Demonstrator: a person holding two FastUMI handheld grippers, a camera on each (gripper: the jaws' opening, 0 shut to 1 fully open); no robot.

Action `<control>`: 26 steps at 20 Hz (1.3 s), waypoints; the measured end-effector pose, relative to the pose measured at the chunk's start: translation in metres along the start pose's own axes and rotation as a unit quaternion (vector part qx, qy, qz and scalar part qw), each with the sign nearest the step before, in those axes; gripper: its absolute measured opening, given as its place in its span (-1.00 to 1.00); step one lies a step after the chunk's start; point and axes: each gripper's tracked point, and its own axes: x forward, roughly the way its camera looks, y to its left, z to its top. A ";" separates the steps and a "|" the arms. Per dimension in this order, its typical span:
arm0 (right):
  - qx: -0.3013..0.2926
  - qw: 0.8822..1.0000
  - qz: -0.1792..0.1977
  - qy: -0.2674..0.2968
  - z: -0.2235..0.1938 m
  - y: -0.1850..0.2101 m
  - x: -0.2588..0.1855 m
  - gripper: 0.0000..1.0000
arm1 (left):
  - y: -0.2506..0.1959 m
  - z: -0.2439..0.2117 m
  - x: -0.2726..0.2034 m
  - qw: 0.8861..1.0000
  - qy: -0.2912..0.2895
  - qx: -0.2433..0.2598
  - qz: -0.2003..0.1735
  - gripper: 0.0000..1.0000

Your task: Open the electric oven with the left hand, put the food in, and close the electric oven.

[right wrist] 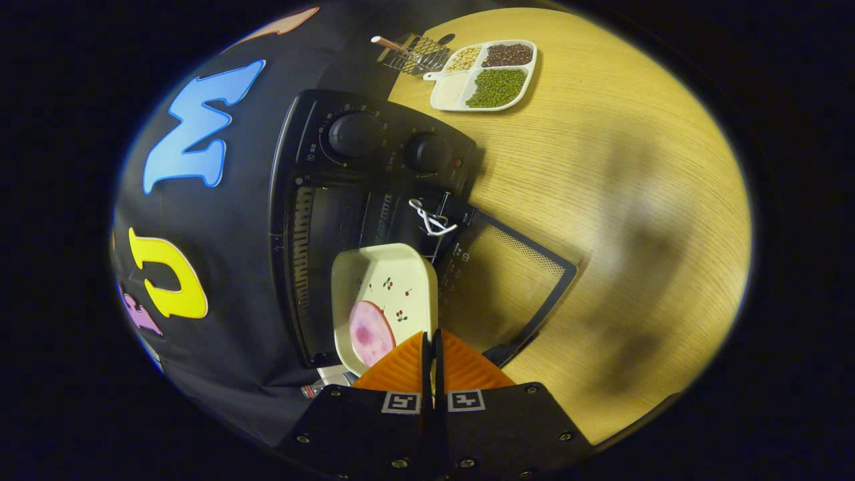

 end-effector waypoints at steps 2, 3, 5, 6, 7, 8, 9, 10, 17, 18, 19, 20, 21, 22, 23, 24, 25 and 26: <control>0.016 1.000 0.000 -0.014 0.004 0.005 0.012 -0.99 | 0.005 -0.002 0.004 1.000 0.005 0.002 0.001 0.94; 0.026 0.999 0.002 -0.019 0.006 0.009 0.018 -0.99 | 0.006 -0.005 0.005 1.000 0.007 0.005 0.002 0.94; 0.045 0.999 0.007 -0.030 0.009 0.015 0.027 -0.99 | 0.012 -0.005 0.007 1.000 0.008 0.009 0.004 0.94; 0.055 0.998 0.012 -0.036 0.012 0.019 0.032 -0.99 | 0.015 -0.006 0.006 1.000 0.009 0.011 0.007 0.94; 0.065 0.997 0.018 -0.043 0.013 0.023 0.036 -0.99 | 0.016 -0.006 0.005 1.000 0.011 0.012 0.010 0.94; 0.076 0.996 0.024 -0.050 0.015 0.026 0.040 -0.99 | 0.018 -0.006 0.003 1.000 0.012 0.013 0.013 0.94; 0.084 0.995 0.028 -0.055 0.016 0.030 0.043 -0.99 | 0.019 -0.008 0.003 1.000 0.013 0.013 0.014 0.94; 0.089 0.994 0.029 -0.059 0.016 0.032 0.047 -0.99 | 0.019 -0.008 0.001 1.000 0.013 0.014 0.017 0.94; 0.116 0.990 0.067 -0.047 0.010 0.054 0.060 -0.93 | 0.028 -0.009 -0.005 0.999 0.016 0.021 0.031 0.94; 0.115 0.990 0.075 -0.044 0.009 0.057 0.058 -0.89 | 0.028 -0.008 -0.006 0.999 0.015 0.022 0.032 0.94; 0.112 0.990 0.082 -0.036 0.006 0.058 0.056 -0.83 | 0.027 -0.008 -0.006 0.999 0.015 0.022 0.032 0.94; 0.114 0.988 0.097 -0.031 0.003 0.063 0.054 -0.65 | 0.025 -0.008 -0.007 0.999 0.015 0.022 0.030 0.83; 0.116 0.986 0.117 -0.026 0.000 0.069 0.051 -0.77 | 0.022 -0.009 -0.008 0.999 0.015 0.022 0.029 0.83; 0.113 0.985 0.128 -0.020 -0.002 0.073 0.047 -0.07 | 0.019 -0.008 -0.008 0.999 0.014 0.023 0.026 0.83; 0.103 0.986 0.130 -0.017 -0.003 0.073 0.042 0.17 | 0.016 -0.007 -0.009 0.999 0.013 0.023 0.024 0.83; 0.090 0.987 0.135 -0.015 -0.005 0.075 0.037 1.00 | 0.011 -0.006 -0.010 0.999 0.011 0.023 0.020 0.83; 0.075 0.988 0.135 -0.015 -0.004 0.073 0.031 0.95 | 0.006 -0.005 -0.011 1.000 0.009 0.023 0.017 0.83; 0.062 0.988 0.139 -0.014 -0.005 0.074 0.025 0.94 | 0.002 -0.004 -0.013 1.000 0.007 0.022 0.013 0.83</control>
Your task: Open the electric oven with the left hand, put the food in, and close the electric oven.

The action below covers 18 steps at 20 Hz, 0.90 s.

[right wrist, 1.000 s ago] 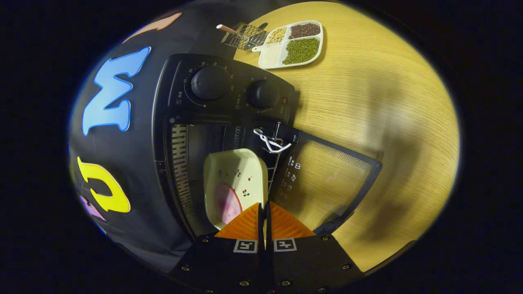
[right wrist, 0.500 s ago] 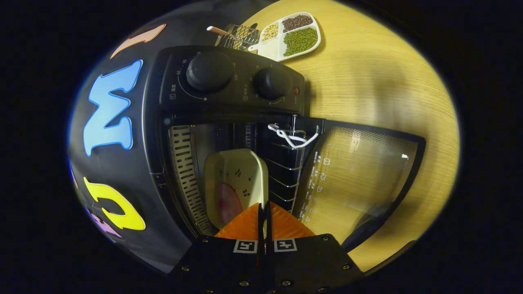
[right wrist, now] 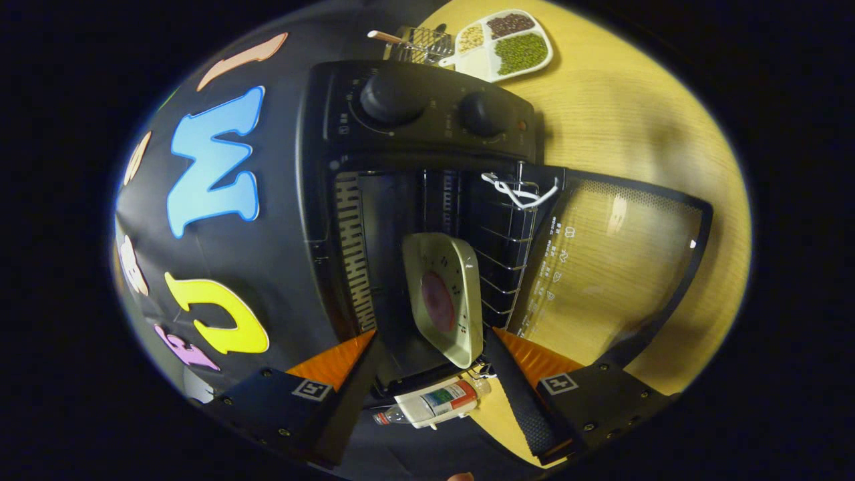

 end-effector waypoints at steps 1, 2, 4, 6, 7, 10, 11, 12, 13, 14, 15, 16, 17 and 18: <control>-0.014 1.000 0.001 0.006 -0.001 0.001 -0.007 0.94 | -0.005 0.000 -0.001 1.000 -0.001 -0.002 -0.004 0.83; -0.028 1.000 0.007 0.011 -0.002 0.003 -0.016 0.94 | -0.012 0.001 -0.001 1.000 -0.002 -0.005 -0.008 0.86; -0.058 0.998 0.010 0.029 -0.005 0.004 -0.033 0.94 | -0.023 0.001 -0.003 1.000 -0.004 -0.012 -0.016 0.92; -0.098 0.994 0.015 0.041 -0.004 0.003 -0.053 0.94 | -0.037 0.001 -0.005 1.000 -0.004 -0.016 -0.025 0.82; -0.121 0.992 0.018 0.044 -0.002 0.003 -0.063 0.94 | -0.043 -0.001 -0.006 0.999 -0.002 -0.016 -0.028 0.82; -0.193 0.979 0.033 0.049 0.003 0.003 -0.097 0.94 | -0.063 -0.001 -0.012 0.999 0.002 -0.023 -0.039 0.94; -0.217 0.974 0.039 0.049 0.005 0.004 -0.108 0.94 | -0.069 -0.003 -0.015 0.999 0.003 -0.024 -0.042 0.82; -0.239 0.969 0.043 0.049 0.008 0.004 -0.121 0.94 | -0.075 -0.004 -0.018 0.999 0.005 -0.025 -0.044 1.00; -0.262 0.963 0.047 0.047 0.012 0.005 -0.131 0.94 | -0.082 -0.007 -0.019 0.999 0.008 -0.024 -0.047 0.97; -0.285 0.956 0.049 0.044 0.011 0.001 -0.143 0.94 | -0.089 -0.011 -0.022 0.998 0.012 -0.026 -0.050 0.94; -0.311 0.948 0.050 0.042 0.015 -0.001 -0.154 0.94 | -0.097 -0.015 -0.024 0.998 0.017 -0.029 -0.053 0.94; -0.337 0.940 0.050 0.037 0.018 -0.004 -0.165 0.94 | -0.104 -0.018 -0.027 0.998 0.021 -0.034 -0.057 0.89; -0.360 0.931 0.051 0.032 0.023 -0.007 -0.175 0.94 | -0.112 -0.023 -0.030 0.997 0.026 -0.037 -0.061 0.94; -0.382 0.922 0.052 0.026 0.027 -0.009 -0.185 0.94 | -0.120 -0.027 -0.032 0.997 0.031 -0.039 -0.065 0.94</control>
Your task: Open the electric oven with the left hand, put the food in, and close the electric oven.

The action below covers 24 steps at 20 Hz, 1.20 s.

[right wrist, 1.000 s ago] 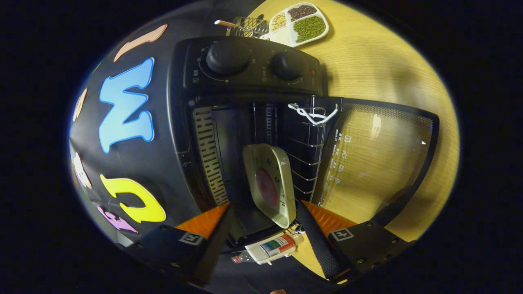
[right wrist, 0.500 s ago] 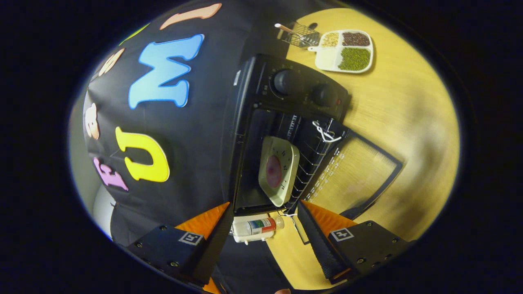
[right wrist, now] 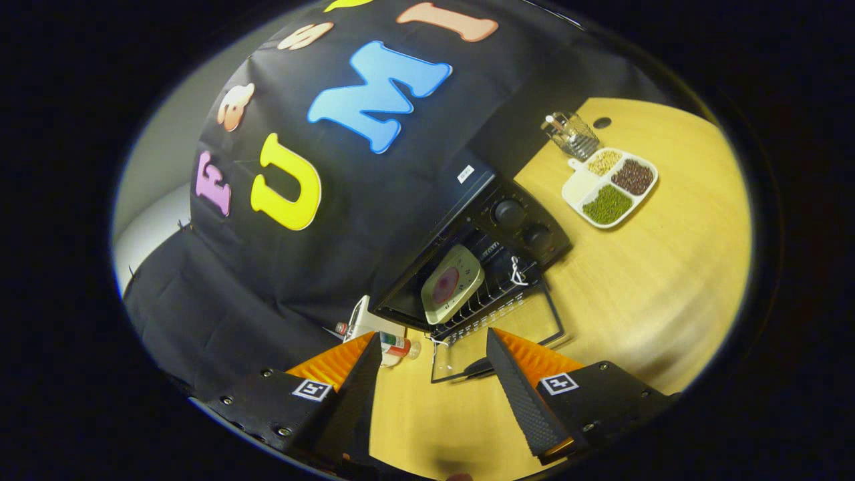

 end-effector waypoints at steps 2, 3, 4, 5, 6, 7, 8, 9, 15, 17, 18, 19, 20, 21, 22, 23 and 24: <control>-0.043 0.999 -0.010 -0.007 0.005 -0.010 -0.021 0.94 | -0.016 -0.015 0.001 1.000 0.016 -0.002 -0.008 0.94; -0.063 0.998 -0.014 -0.013 0.009 -0.013 -0.029 0.95 | -0.024 -0.020 0.000 1.000 0.022 -0.003 -0.014 0.95; -0.085 0.996 -0.018 -0.020 0.012 -0.018 -0.036 0.94 | -0.032 -0.026 0.002 0.999 0.028 -0.003 -0.020 0.95; -0.106 0.994 -0.024 -0.026 0.015 -0.022 -0.044 0.94 | -0.039 -0.034 0.004 0.999 0.037 -0.002 -0.025 0.95; -0.126 0.991 -0.030 -0.031 0.018 -0.026 -0.052 0.94 | -0.045 -0.042 0.006 0.999 0.044 -0.001 -0.029 0.95; -0.147 0.988 -0.036 -0.037 0.022 -0.030 -0.059 0.94 | -0.052 -0.049 0.008 0.998 0.053 -0.003 -0.033 0.95; -0.168 0.984 -0.047 -0.042 0.023 -0.035 -0.068 0.95 | -0.058 -0.056 0.012 0.997 0.060 -0.008 -0.037 1.00; -0.194 0.979 -0.052 -0.047 0.027 -0.037 -0.075 0.95 | -0.063 -0.065 0.014 0.997 0.069 -0.011 -0.041 0.98; -0.311 0.942 -0.091 -0.090 0.053 -0.043 -0.107 0.95 | -0.084 -0.124 0.037 0.990 0.127 -0.003 -0.060 1.00; -0.321 0.937 -0.096 -0.095 0.057 -0.043 -0.114 0.95 | -0.089 -0.142 0.042 0.987 0.146 0.003 -0.066 0.95; -0.319 0.938 -0.099 -0.097 0.059 -0.044 -0.117 0.95 | -0.091 -0.152 0.046 0.985 0.159 0.007 -0.069 0.95; -0.314 0.938 -0.108 -0.099 0.063 -0.048 -0.119 0.95 | -0.094 -0.163 0.046 0.983 0.170 0.010 -0.071 1.00; -0.313 0.937 -0.118 -0.104 0.067 -0.054 -0.122 0.95 | -0.097 -0.175 0.046 0.980 0.184 0.012 -0.075 0.95; -0.315 0.933 -0.129 -0.111 0.072 -0.058 -0.126 0.95 | -0.099 -0.183 0.048 0.978 0.195 0.013 -0.077 0.95; -0.319 0.930 -0.138 -0.119 0.077 -0.061 -0.129 0.94 | -0.100 -0.191 0.049 0.975 0.206 0.014 -0.078 0.95; -0.322 0.928 -0.142 -0.124 0.080 -0.063 -0.134 0.95 | -0.102 -0.200 0.051 0.973 0.218 0.013 -0.079 0.95; -0.325 0.925 -0.146 -0.130 0.082 -0.062 -0.137 0.95 | -0.103 -0.208 0.053 0.970 0.230 0.010 -0.080 1.00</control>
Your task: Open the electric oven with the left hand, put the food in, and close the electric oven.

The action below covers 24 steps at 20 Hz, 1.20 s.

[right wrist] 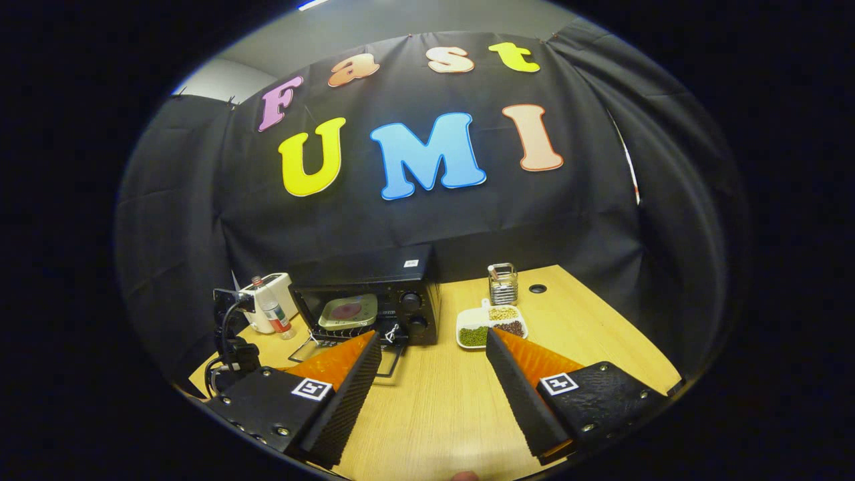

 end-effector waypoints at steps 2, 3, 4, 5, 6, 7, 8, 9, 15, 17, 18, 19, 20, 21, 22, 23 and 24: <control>-0.008 1.000 -0.015 -0.007 0.003 -0.007 -0.003 0.95 | -0.002 -0.006 0.008 1.000 0.016 -0.006 -0.003 0.95; -0.014 1.000 -0.023 -0.008 0.005 -0.010 -0.004 0.95 | -0.003 -0.009 0.014 1.000 0.020 -0.006 -0.004 1.00; -0.019 0.999 -0.028 -0.008 0.005 -0.012 -0.005 0.95 | -0.003 -0.010 0.018 1.000 0.024 -0.005 -0.004 1.00; -0.022 0.999 -0.032 -0.007 0.005 -0.013 -0.006 0.95 | -0.003 -0.012 0.023 1.000 0.030 -0.003 -0.004 1.00; -0.025 0.999 -0.033 -0.006 0.005 -0.013 -0.007 0.95 | -0.003 -0.014 0.027 0.999 0.035 -0.001 -0.002 1.00; -0.028 0.999 -0.036 -0.006 0.006 -0.014 -0.008 0.95 | -0.002 -0.017 0.034 0.999 0.043 0.000 0.002 0.96; -0.030 0.999 -0.040 -0.004 0.005 -0.016 -0.009 0.95 | -0.002 -0.019 0.038 0.999 0.049 0.001 0.005 0.96; -0.032 0.998 -0.044 -0.003 0.005 -0.017 -0.010 0.95 | 0.002 -0.022 0.040 0.998 0.054 0.001 0.008 1.00; -0.042 0.998 -0.045 -0.016 0.021 -0.014 -0.017 0.95 | 0.004 -0.027 0.047 0.997 0.068 0.011 0.021 1.00; -0.044 0.998 -0.042 -0.017 0.021 -0.011 -0.016 0.95 | 0.004 -0.026 0.047 0.997 0.069 0.012 0.021 0.96; -0.044 0.998 -0.039 -0.018 0.021 -0.008 -0.015 0.95 | 0.004 -0.025 0.047 0.997 0.070 0.013 0.021 0.96; -0.045 0.998 -0.036 -0.018 0.020 -0.005 -0.015 0.95 | 0.004 -0.024 0.046 0.997 0.069 0.011 0.021 1.00; -0.047 0.998 -0.032 -0.019 0.020 -0.003 -0.015 0.95 | 0.003 -0.022 0.044 0.998 0.066 0.010 0.021 1.00; -0.048 0.998 -0.029 -0.019 0.019 0.000 -0.014 0.95 | 0.004 -0.019 0.041 0.998 0.062 0.010 0.021 1.00; -0.050 0.998 -0.025 -0.019 0.018 0.003 -0.014 0.95 | 0.004 -0.015 0.039 0.998 0.055 0.011 0.021 0.95; -0.051 0.998 -0.021 -0.019 0.018 0.007 -0.013 0.95 | 0.003 -0.012 0.035 0.999 0.048 0.012 0.021 0.95; -0.052 0.998 -0.017 -0.018 0.018 0.010 -0.012 0.96 | 0.003 -0.007 0.032 0.999 0.042 0.012 0.020 0.95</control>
